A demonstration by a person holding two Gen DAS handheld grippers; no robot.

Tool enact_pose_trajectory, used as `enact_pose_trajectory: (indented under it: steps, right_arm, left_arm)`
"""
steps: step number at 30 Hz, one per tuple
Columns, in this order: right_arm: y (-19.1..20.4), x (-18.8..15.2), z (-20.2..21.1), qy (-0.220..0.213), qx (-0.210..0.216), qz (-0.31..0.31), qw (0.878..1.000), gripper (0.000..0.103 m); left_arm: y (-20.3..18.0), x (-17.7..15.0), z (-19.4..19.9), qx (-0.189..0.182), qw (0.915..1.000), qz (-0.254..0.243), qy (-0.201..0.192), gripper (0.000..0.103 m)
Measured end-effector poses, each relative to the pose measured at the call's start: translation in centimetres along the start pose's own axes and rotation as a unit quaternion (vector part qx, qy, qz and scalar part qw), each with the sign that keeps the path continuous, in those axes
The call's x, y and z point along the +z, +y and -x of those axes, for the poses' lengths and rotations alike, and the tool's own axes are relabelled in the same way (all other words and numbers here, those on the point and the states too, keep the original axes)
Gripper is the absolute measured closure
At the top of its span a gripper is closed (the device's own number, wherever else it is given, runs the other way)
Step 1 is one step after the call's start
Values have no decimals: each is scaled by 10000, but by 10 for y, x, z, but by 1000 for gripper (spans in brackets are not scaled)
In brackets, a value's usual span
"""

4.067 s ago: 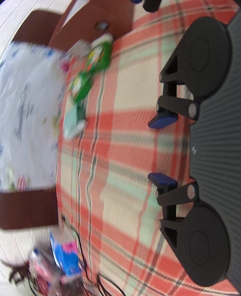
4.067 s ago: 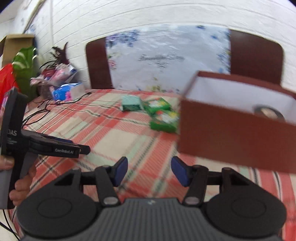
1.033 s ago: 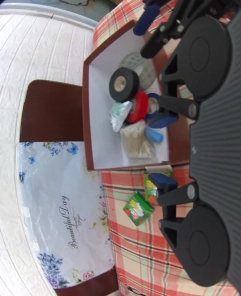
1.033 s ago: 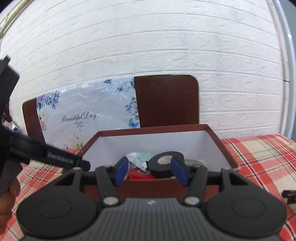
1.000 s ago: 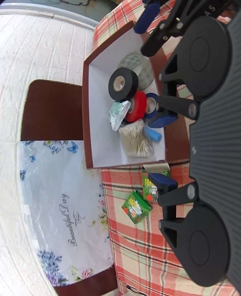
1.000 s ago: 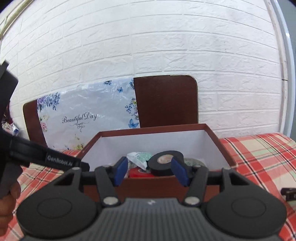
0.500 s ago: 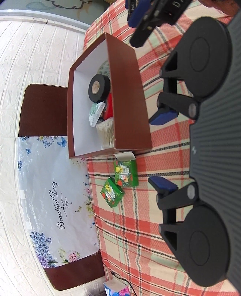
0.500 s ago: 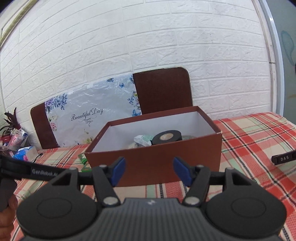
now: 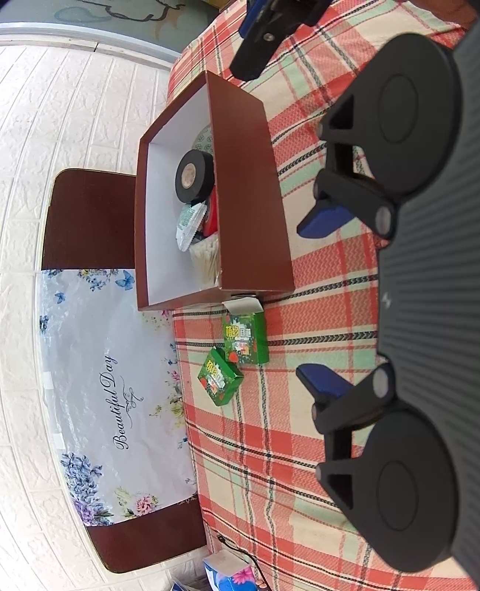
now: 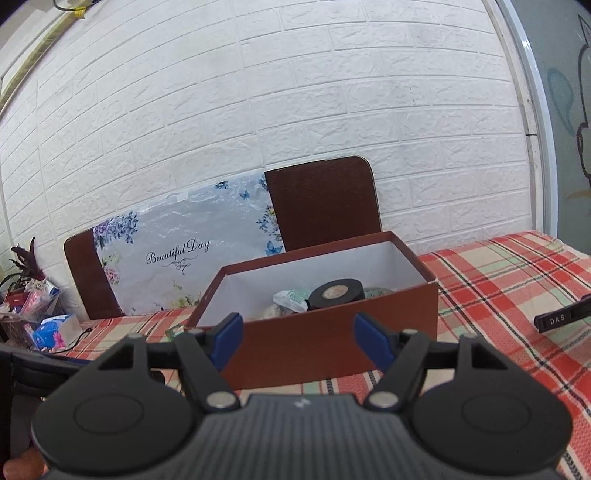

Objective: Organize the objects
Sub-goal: 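Move the right gripper to a green packet and grasp it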

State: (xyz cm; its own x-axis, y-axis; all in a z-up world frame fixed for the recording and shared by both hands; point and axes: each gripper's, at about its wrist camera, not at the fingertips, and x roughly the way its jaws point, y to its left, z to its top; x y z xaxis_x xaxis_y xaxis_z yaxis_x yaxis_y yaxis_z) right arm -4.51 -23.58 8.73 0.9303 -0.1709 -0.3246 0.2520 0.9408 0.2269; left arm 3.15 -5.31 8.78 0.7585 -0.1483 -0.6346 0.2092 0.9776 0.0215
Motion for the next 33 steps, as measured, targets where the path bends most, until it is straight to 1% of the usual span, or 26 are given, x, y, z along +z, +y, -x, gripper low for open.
enact_pose_trajectory:
  steps: [2,4,9,19,25,33]
  right_arm:
    - [0,-1,-2,37,-11,-13,10000,26]
    - [1,-2,-4,85,-8,7,10000,26]
    - [5,-6,-9,177,4,31,9998,25]
    - [13,-15,-20,357,32,143,9993,25]
    - [18,-22,-31,525,71,196,9984,25]
    - [34,-31,-45,754,208,396,9962,26]
  left_arm:
    - [0,-2,-1,-23,10000,-35,34,15]
    - [0,-4,-2,-14,10000,-67,56,11]
    - [4,-6,-5,-44,9998,-144,92,10]
    - [17,-8,-17,-11,9998,-47,196,9]
    - [27,-10,-24,61,9996,42,258,9]
    - [51,-11,-35,172,9989,260,345,9]
